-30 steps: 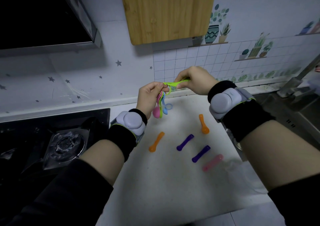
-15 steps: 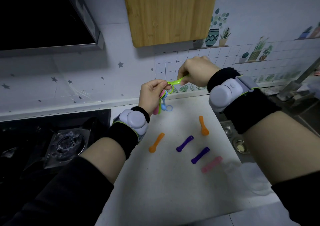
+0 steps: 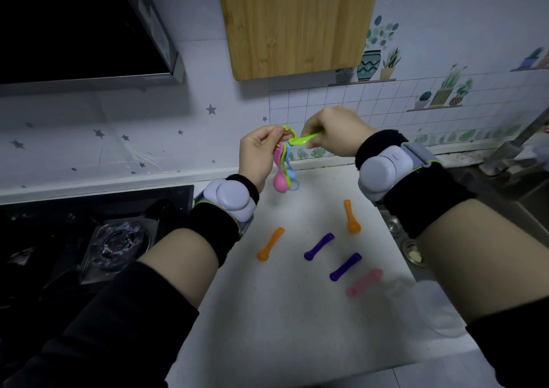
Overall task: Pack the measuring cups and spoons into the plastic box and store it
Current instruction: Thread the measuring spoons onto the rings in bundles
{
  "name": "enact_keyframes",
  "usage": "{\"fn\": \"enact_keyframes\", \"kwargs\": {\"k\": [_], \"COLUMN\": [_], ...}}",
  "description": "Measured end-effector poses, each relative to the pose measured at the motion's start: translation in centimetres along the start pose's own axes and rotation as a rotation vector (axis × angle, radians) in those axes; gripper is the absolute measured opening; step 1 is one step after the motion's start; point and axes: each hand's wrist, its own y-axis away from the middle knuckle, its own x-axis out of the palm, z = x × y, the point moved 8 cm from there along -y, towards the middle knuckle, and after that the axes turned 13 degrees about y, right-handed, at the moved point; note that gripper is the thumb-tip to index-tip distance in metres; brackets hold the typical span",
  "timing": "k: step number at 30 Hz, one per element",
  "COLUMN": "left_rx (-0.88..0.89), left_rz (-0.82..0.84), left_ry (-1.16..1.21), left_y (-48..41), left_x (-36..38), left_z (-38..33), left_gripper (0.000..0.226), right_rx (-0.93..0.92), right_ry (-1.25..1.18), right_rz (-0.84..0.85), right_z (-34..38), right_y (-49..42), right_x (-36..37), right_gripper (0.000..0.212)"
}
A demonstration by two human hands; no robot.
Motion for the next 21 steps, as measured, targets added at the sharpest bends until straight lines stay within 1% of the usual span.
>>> {"fn": "enact_keyframes", "kwargs": {"k": [4,7,12,16,19,21], "left_rx": [-0.018,-0.043,-0.05,-0.055,-0.083,-0.121], "left_rz": [-0.019,-0.022,-0.027,-0.021,-0.015,-0.011], "left_ry": [0.035,0.071,0.109,0.138,0.177,0.246], "left_y": [0.0,0.2,0.7,0.9,1.0,1.2], "left_x": [0.0,0.4,1.3,1.7,2.1,2.5], "left_z": [0.0,0.3,0.6,0.7,1.2,1.8], "left_gripper": [0.018,0.018,0.023,0.018,0.018,0.018], "right_rx": [0.069,0.118,0.175,0.207,0.225,0.24], "right_ry": [-0.334,-0.524,-0.66,-0.776,-0.831,-0.903], "right_rz": [-0.001,0.0,-0.038,-0.033,-0.025,-0.011], "right_z": [-0.4,-0.4,-0.5,-0.9,-1.2,-1.2], "right_y": [0.4,1.0,1.6,1.8,2.0,2.1], "right_x": [1.8,3.5,5.2,5.7,6.0,6.5], "right_gripper": [0.019,0.02,0.017,0.01,0.02,0.014]}}
